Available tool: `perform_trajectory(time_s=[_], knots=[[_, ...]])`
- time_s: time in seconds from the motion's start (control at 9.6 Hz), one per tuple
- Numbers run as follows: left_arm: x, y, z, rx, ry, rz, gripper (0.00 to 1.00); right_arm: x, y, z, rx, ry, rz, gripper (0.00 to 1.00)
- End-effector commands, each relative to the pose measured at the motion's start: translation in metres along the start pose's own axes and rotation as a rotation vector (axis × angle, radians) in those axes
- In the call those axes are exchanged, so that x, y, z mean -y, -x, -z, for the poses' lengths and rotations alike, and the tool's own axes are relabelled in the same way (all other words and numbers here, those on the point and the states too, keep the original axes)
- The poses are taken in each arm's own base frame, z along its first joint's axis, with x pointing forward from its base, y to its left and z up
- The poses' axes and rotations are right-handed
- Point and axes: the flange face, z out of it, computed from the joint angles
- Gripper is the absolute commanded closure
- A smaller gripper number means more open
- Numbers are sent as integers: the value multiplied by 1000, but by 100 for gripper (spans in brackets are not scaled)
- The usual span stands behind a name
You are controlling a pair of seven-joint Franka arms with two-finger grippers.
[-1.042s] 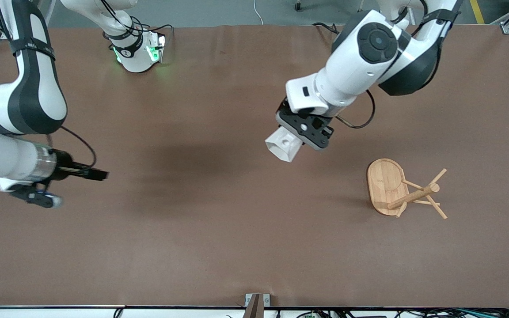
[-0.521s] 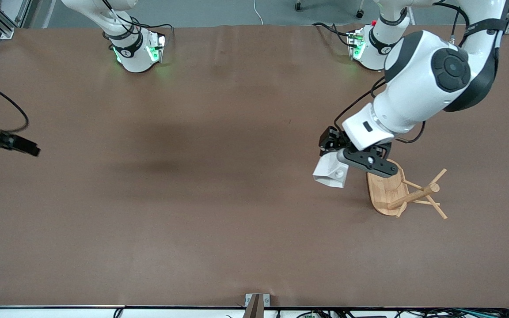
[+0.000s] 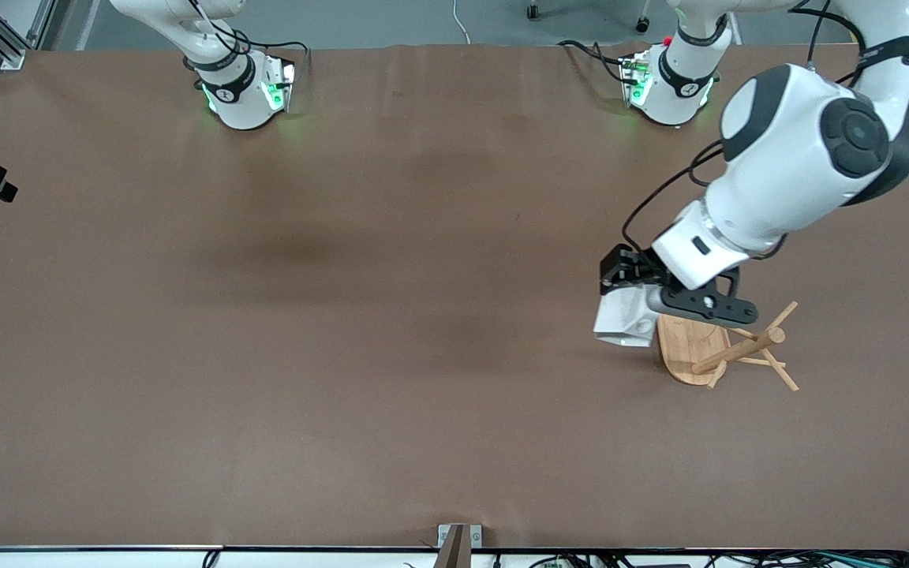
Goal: Hang cup on rack
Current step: 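Lower the cup with the left gripper onto a rack peg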
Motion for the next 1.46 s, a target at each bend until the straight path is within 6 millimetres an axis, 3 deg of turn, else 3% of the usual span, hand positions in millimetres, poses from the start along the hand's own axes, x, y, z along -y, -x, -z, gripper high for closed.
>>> perform_trajectory(time_s=[0.0, 0.52, 0.62, 0.94, 1.35], knots=[[19, 9, -28, 24, -23, 29, 100, 2, 6, -8, -7, -19, 39, 0], [53, 39, -75, -12, -15, 85, 100, 4, 6, -4, -24, -48, 54, 0], [73, 40, -79, -10, -29, 109, 100, 5, 7, -2, -26, -36, 60, 0], [104, 46, -84, 8, -53, 51, 100, 4, 7, 1, -28, -22, 61, 0], [133, 48, -87, 20, -67, -12, 100, 3, 7, 0, -24, -22, 58, 0]])
